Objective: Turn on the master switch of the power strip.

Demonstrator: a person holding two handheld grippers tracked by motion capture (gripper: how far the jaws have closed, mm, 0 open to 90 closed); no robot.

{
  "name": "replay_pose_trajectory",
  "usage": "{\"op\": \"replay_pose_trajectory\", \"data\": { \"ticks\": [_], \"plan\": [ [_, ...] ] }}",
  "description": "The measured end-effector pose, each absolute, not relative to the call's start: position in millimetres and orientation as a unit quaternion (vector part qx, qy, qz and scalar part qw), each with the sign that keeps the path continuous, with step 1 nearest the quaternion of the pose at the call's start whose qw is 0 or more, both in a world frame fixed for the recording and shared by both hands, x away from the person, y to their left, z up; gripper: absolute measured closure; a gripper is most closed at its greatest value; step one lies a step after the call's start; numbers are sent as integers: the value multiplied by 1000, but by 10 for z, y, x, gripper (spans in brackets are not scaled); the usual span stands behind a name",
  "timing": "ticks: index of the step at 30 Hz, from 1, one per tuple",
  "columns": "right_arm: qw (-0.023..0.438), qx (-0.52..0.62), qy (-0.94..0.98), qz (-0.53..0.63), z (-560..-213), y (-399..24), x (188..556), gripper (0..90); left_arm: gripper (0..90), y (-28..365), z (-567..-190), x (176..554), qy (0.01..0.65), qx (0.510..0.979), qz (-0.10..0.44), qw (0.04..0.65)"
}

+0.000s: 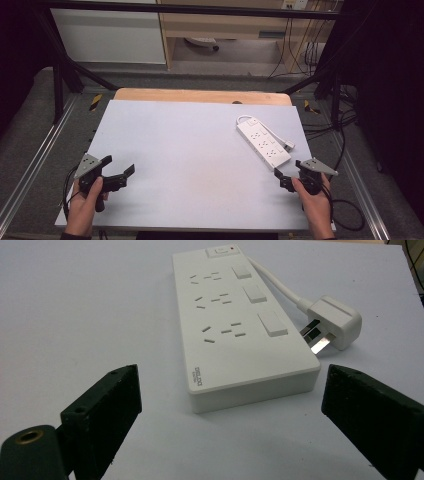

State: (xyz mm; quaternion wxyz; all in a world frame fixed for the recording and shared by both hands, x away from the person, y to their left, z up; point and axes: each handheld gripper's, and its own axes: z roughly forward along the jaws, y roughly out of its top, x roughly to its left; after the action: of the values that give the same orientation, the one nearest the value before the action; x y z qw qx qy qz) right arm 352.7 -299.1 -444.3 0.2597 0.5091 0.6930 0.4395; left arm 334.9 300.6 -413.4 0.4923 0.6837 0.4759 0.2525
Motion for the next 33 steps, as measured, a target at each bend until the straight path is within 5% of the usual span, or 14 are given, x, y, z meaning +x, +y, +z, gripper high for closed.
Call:
{"op": "replay_pose_trajectory", "data": {
  "ticks": [33],
  "plan": [
    [275, 512, 661, 474, -4262, -3033, 3450, 70, 58, 2980, -4162, 3360, 473, 693, 242, 487]
  ]
}}
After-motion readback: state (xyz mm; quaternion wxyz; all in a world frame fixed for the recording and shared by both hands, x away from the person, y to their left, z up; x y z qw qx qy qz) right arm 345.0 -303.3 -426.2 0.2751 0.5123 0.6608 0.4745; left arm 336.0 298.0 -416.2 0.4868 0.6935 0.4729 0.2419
